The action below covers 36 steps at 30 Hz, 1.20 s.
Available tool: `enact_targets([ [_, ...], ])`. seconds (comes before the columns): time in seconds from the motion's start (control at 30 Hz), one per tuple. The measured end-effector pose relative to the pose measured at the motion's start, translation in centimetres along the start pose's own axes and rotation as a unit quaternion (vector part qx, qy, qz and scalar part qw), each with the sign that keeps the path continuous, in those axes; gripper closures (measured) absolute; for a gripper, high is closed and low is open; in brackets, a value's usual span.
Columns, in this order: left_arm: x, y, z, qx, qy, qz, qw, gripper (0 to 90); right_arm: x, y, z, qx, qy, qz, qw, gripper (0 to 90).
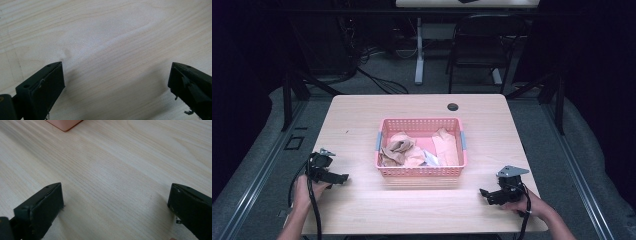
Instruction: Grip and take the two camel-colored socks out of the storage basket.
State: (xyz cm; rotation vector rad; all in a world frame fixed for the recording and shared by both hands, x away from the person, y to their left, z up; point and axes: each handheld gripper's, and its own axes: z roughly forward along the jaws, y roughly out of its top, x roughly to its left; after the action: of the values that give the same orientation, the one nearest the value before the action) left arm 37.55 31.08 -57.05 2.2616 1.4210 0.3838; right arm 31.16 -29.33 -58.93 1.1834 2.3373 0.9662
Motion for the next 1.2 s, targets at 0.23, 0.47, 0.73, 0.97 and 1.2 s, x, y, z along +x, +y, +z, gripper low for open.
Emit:
enact_targets([
  [0.23, 0.0, 0.0, 0.0, -0.002, -0.003, 0.002, 1.0, 0.3, 0.0, 0.0, 0.0, 0.0, 0.0, 0.0, 1.0, 0.0],
  [0.47, 0.1, 0.4, -0.6, -0.012, -0.011, -0.001, 0.9999, 0.2, 0.1, -0.1, 0.0, -0.003, -0.002, 0.002, 1.0, 0.0],
  [0.73, 0.1, 1.3, -1.6, -0.031, -0.032, -0.013, 0.9989, 0.0, 0.1, -0.1, 0.0, -0.002, -0.001, 0.002, 1.0, 0.0],
  [0.97, -0.4, 2.6, -3.2, -0.046, -0.05, -0.002, 0.9977, 0.0, 0.1, -0.1, 0.0, -0.002, -0.002, 0.002, 1.0, 0.0],
  [1.2, -1.8, 4.7, -4.7, -0.053, -0.07, 0.029, 0.9957, 0.0, 0.1, -0.1, 0.0, -0.002, -0.002, 0.003, 1.0, 0.0],
])
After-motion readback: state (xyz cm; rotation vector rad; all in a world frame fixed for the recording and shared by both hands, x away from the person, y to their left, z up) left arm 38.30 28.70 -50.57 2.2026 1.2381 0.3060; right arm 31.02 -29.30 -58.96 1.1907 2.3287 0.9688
